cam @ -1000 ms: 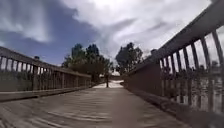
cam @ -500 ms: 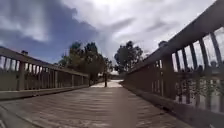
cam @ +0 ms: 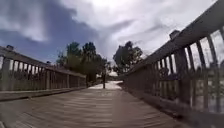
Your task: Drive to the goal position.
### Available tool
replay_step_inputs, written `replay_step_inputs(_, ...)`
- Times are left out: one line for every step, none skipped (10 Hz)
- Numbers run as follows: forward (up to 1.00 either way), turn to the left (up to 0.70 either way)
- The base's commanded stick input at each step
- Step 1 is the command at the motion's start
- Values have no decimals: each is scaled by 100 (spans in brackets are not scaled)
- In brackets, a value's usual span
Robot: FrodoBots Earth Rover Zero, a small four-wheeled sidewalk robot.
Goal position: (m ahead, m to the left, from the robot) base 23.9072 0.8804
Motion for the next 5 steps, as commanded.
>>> replay_step_inputs(85,0)
replay_step_inputs(85,0)
replay_step_inputs(85,0)
replay_step_inputs(85,0)
replay_step_inputs(85,0)
